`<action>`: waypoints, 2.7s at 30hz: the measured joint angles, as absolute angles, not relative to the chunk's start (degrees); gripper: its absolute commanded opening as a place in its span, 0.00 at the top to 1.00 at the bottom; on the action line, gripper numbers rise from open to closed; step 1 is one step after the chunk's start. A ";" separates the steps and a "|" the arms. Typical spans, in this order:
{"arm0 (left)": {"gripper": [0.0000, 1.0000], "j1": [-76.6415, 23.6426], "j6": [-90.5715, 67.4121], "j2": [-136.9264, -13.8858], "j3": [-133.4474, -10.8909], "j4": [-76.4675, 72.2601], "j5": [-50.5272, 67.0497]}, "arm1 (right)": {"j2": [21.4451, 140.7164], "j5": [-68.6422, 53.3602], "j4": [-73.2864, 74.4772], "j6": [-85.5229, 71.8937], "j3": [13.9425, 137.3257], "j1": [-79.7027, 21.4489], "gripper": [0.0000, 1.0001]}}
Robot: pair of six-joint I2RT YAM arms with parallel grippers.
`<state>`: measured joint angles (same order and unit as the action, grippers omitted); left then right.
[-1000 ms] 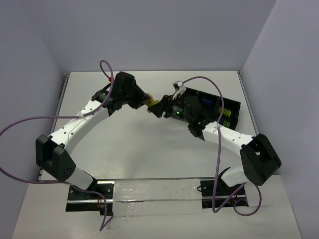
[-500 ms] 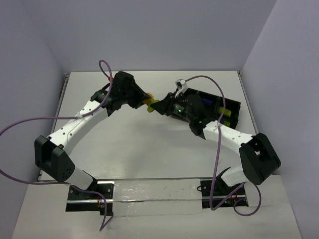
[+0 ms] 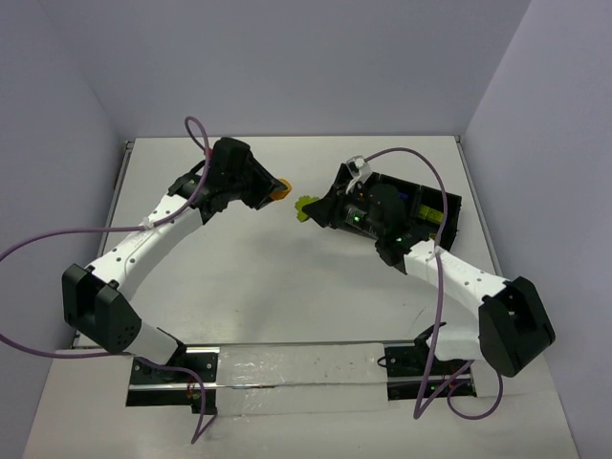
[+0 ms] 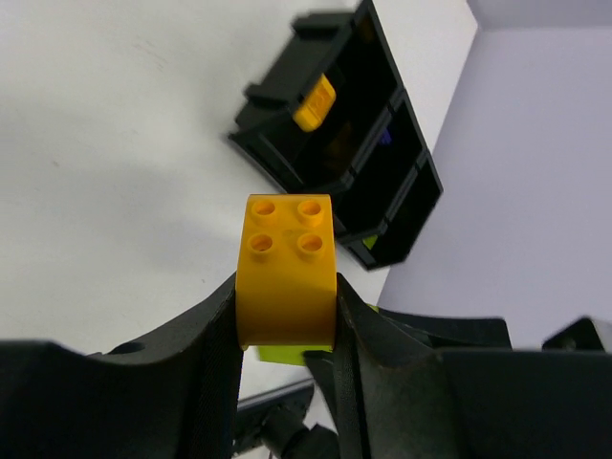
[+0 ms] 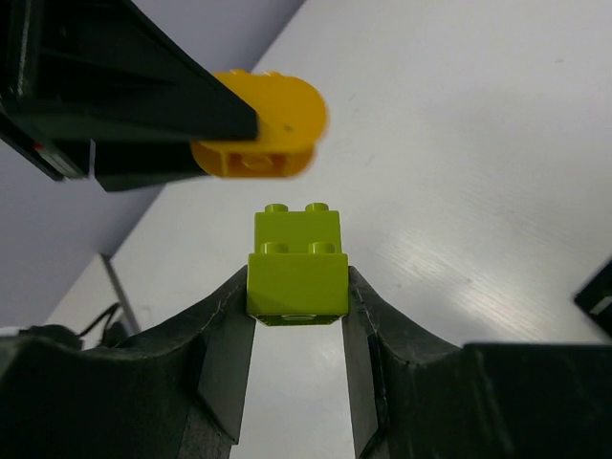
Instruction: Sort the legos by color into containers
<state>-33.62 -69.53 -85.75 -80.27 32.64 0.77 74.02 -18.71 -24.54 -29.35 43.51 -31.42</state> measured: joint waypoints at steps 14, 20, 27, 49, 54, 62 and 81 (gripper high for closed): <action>1.00 -30.57 -67.79 -84.42 -78.81 32.83 -1.00 | 61.61 -9.00 2.34 -16.14 43.99 -22.13 1.00; 1.00 -31.24 -64.42 -86.75 -80.12 32.90 0.48 | 53.98 1.74 9.72 -14.99 43.99 -15.73 1.00; 1.00 -35.86 -60.09 -96.84 -86.64 33.51 1.89 | 49.74 7.90 13.56 -14.61 43.99 -13.21 1.00; 0.93 -42.02 -49.12 -133.30 -124.40 31.60 -0.38 | 41.03 7.07 17.71 -14.26 43.49 -12.86 1.00; 0.62 -42.02 -47.92 -136.84 -127.81 31.38 -0.90 | 39.74 6.70 18.90 -14.26 43.17 -12.86 1.00; 0.23 -42.06 -46.29 -137.67 -129.26 30.12 -0.16 | 38.68 6.70 20.67 -14.22 42.61 -12.86 1.00; 0.24 -33.76 -37.67 -99.68 -90.63 14.62 25.72 | 47.44 -23.11 18.50 -12.59 44.89 -12.69 1.00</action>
